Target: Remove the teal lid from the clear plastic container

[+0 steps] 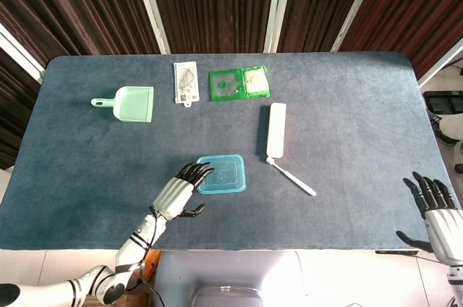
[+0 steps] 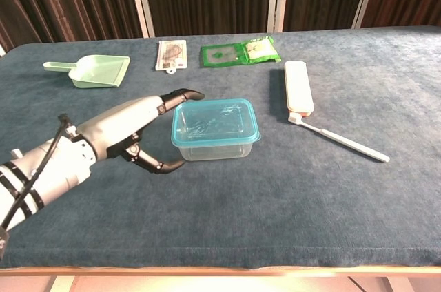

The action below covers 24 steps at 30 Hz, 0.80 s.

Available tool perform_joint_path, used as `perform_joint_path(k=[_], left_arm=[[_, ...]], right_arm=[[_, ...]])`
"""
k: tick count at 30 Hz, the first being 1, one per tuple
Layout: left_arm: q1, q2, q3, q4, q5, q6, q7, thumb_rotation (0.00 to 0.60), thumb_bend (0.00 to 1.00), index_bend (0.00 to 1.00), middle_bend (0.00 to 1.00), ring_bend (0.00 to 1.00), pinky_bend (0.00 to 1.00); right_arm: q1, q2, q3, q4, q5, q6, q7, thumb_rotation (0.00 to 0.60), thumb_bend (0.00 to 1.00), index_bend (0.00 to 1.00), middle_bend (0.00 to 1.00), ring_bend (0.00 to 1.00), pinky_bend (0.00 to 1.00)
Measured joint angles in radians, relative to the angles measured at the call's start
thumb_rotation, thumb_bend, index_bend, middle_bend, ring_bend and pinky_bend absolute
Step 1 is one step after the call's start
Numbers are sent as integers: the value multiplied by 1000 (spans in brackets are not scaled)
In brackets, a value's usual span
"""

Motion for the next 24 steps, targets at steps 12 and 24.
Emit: perform_joint_path(k=[12,24], left_arm=[[-79,-90,-55,108,-94,-34,87,600,299,0,0,0,0],[-120,-112,-78,151,-153,-74,105,600,297,0,0,0,0]], right_arm=[[-2,17,-8,-1,-10,-2,33,600,130,0,0,0,0],[-3,8,12,-6,39,-11,-4,600,130,0,0,0,0]])
